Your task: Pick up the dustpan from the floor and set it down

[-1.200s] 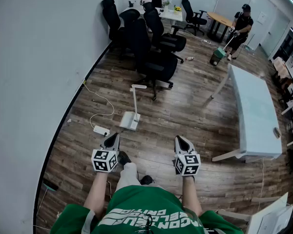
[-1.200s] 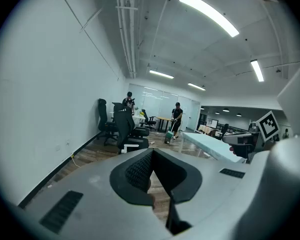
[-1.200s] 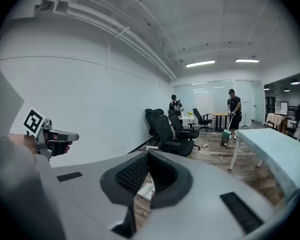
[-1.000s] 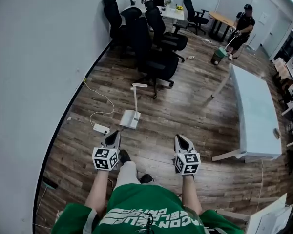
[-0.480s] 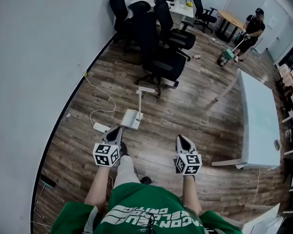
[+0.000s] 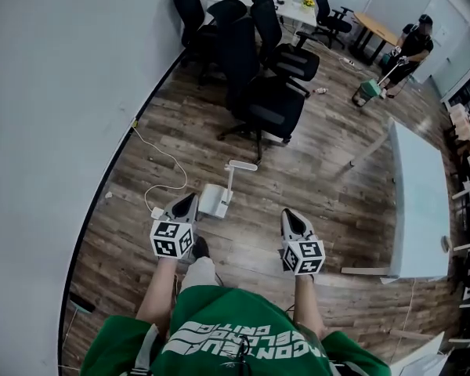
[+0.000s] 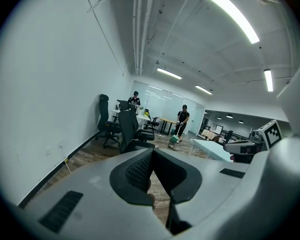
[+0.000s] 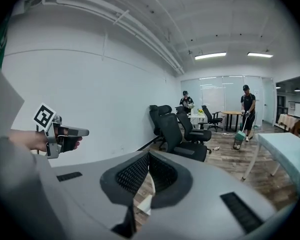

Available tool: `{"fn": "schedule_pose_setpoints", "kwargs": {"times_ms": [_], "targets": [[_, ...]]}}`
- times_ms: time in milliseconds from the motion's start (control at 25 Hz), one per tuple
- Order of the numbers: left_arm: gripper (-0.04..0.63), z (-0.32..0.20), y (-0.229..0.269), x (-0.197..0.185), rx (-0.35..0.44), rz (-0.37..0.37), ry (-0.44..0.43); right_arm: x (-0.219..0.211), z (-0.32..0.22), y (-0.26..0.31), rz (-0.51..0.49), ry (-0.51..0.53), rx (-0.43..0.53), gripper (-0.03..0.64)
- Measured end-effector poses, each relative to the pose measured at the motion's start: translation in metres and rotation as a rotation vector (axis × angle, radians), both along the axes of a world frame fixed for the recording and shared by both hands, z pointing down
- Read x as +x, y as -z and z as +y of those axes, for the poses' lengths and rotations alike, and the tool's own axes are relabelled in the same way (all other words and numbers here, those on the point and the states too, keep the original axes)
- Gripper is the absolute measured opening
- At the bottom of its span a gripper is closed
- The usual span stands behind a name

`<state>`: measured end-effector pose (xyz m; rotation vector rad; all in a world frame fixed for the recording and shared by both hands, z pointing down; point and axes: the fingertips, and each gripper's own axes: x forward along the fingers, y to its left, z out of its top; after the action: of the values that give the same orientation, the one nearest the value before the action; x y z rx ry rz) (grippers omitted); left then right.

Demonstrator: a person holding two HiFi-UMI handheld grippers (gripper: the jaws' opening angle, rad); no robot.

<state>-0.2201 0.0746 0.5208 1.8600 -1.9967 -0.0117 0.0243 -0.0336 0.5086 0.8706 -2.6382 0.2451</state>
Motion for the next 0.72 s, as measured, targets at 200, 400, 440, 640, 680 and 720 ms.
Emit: {"fn": "schedule_pose_setpoints", "kwargs": {"times_ms": [200, 400, 440, 640, 680, 720], "targets": [[0.0, -0.026, 0.001, -0.04, 0.003, 0.016, -0.012, -0.043, -0.026, 0.001, 0.021, -0.007, -0.006, 0.008], [0.0, -0.043, 0.002, -0.079, 0.02, 0.055, 0.005, -0.085, -0.039, 0.002, 0.042, 0.003, -0.01, 0.008], [0.0, -0.048, 0.002, -0.085, 0.022, 0.058, 0.0, -0.093, -0.042, 0.001, 0.048, 0.002, -0.01, 0.008], [0.0, -0.059, -0.005, -0.106, 0.006, 0.078, -0.031, -0.12, -0.049, 0.002, 0.064, -0.014, -0.023, 0.008], [0.0, -0.061, -0.006, -0.11, 0.006, 0.082, -0.034, -0.124, -0.049, 0.001, 0.07, -0.012, -0.023, 0.008], [0.0, -0.062, -0.008, -0.113, 0.006, 0.084, -0.038, -0.128, -0.049, 0.0, 0.077, -0.01, -0.022, 0.008]]}}
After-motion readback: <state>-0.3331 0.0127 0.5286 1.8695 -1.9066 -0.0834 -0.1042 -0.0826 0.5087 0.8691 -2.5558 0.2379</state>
